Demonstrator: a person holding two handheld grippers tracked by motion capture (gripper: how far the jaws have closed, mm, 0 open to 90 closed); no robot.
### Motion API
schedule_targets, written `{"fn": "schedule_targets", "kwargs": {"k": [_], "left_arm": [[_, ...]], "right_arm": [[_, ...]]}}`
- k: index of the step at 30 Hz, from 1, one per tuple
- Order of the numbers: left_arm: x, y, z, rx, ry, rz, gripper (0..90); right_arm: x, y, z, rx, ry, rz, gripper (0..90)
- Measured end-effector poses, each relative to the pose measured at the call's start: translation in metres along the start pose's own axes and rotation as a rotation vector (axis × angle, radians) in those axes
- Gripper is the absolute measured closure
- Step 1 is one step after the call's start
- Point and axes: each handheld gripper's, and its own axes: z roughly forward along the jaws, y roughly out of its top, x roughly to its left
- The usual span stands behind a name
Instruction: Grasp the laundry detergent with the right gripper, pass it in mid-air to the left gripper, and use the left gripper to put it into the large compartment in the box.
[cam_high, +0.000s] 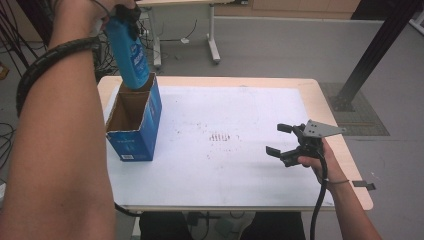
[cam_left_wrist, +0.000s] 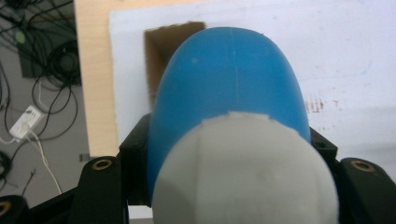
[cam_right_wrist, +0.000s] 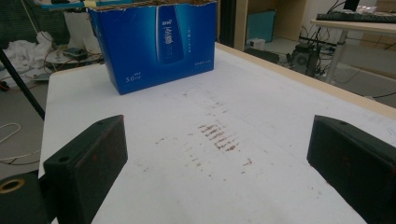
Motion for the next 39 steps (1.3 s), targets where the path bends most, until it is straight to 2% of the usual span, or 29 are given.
{"fn": "schedule_targets", "kwargs": {"k": [7,14,19,21,26,39], "left_arm": [[0.008,-0.005,0.001,-0.002,0.043,-0.054,38.0],[0.011,-0.005,0.008,0.012,0.068,-0.065,38.0],[0.013,-0.005,0.013,0.013,0.066,-0.073,38.0],[0.012,-0.002,0.017,0.035,0.063,-0.069,38.0],[0.012,-0.002,0.023,0.041,0.053,-0.067,37.9],[0.007,0.0,0.05,0.085,0.049,-0.059,37.9]], "right_arm": [[0.002,0.0,0.003,-0.001,0.002,0.002,5.0],[0.001,0.001,0.004,-0.003,0.006,-0.001,3.7],[-0.001,0.0,0.005,-0.009,0.015,0.004,2.2],[0.0,-0.001,0.005,-0.011,0.014,0.009,2.0],[0.0,-0.003,0.005,-0.013,0.01,0.012,2.0],[0.0,-0.003,0.003,-0.017,0.008,0.007,2.0]]}}
